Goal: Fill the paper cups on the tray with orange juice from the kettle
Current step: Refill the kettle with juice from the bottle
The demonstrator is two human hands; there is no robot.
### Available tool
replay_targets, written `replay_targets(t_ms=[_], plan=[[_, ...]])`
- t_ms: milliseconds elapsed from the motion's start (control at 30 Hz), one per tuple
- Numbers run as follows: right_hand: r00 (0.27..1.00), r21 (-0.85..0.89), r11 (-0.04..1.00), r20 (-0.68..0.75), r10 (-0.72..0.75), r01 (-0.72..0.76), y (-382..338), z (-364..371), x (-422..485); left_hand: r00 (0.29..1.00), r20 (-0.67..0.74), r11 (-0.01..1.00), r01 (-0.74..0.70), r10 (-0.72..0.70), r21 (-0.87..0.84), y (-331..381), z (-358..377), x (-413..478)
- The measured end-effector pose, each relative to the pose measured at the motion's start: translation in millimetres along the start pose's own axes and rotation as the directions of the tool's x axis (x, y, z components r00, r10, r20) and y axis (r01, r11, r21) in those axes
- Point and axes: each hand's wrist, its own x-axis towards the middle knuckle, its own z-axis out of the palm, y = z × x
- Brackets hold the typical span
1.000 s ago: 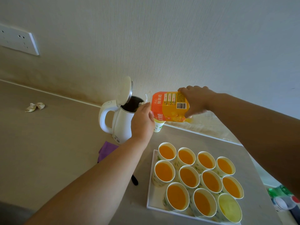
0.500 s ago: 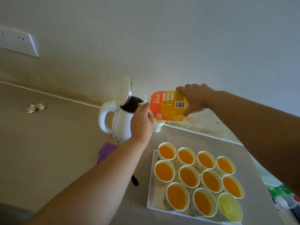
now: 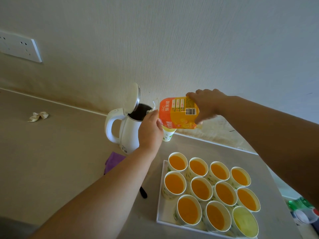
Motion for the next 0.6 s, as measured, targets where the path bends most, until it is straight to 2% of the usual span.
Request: replay_targets(t_ms=[600], plan=[[1.0, -0.009, 1.0, 0.016, 0.002, -0.002, -4.1, -7.3, -2.3, 0.999, -0.032, 1.0, 0.002, -0.002, -0.008, -2.3, 1.2, 0.5]])
